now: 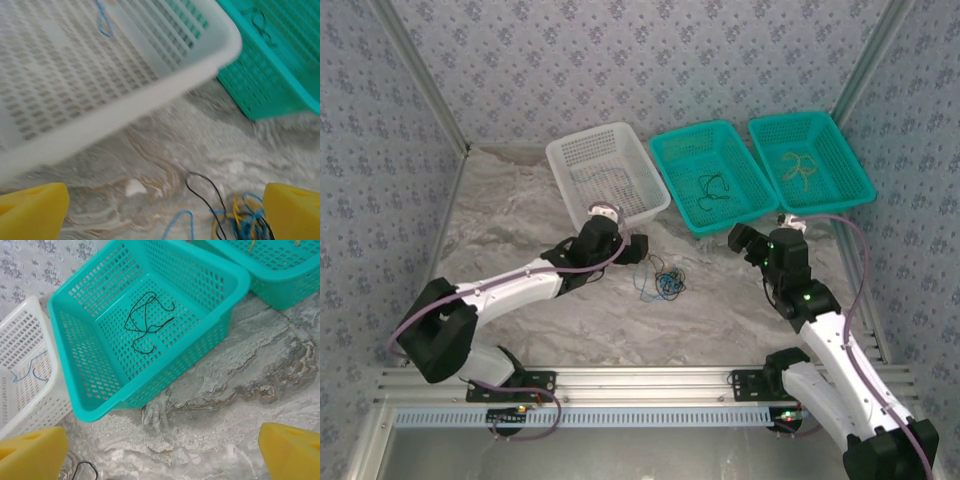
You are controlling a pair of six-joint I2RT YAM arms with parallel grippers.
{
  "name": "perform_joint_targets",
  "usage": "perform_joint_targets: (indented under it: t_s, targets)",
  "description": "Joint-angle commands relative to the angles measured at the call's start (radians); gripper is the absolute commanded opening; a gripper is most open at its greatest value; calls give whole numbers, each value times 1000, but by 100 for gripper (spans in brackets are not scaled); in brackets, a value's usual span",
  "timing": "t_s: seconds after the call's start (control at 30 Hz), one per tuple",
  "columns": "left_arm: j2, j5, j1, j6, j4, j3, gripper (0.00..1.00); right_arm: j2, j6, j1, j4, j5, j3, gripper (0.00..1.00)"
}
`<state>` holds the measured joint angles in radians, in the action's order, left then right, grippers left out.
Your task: Untangle the cables
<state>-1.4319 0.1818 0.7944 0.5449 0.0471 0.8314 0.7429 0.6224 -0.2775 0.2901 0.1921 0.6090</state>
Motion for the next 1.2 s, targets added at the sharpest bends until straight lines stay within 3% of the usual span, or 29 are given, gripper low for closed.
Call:
perform_joint_targets:
  t_s: [0.0, 0.1, 0.33, 0.43, 0.73, 0.87, 1.0, 1.17]
  targets:
    - [-30, -138, 35, -55, -61, 59, 99, -4, 15, -6, 61, 54, 23, 100]
    - [-43, -125, 53, -25, -182, 97, 99, 8, -26, -6, 71, 2, 34, 100]
    - [-96, -240, 55, 250, -388, 144, 99, 67, -36, -10, 90, -40, 53, 100]
    - [-106, -234, 64, 250, -481, 191, 99, 75, -41, -20, 63, -45, 48, 100]
    - [-174, -318, 87, 237, -527, 216, 98, 78, -66, -52, 55, -21, 48, 100]
    - [-213, -306, 106, 187, -522, 231, 88, 80, -60, -54, 68, -2, 51, 100]
    - [-268, -266, 124, 156, -538, 266, 72, 81, -65, -57, 44, -16, 50, 100]
    - [-317, -215, 128, 173, -578, 313, 71, 88, -64, -56, 31, -18, 53, 100]
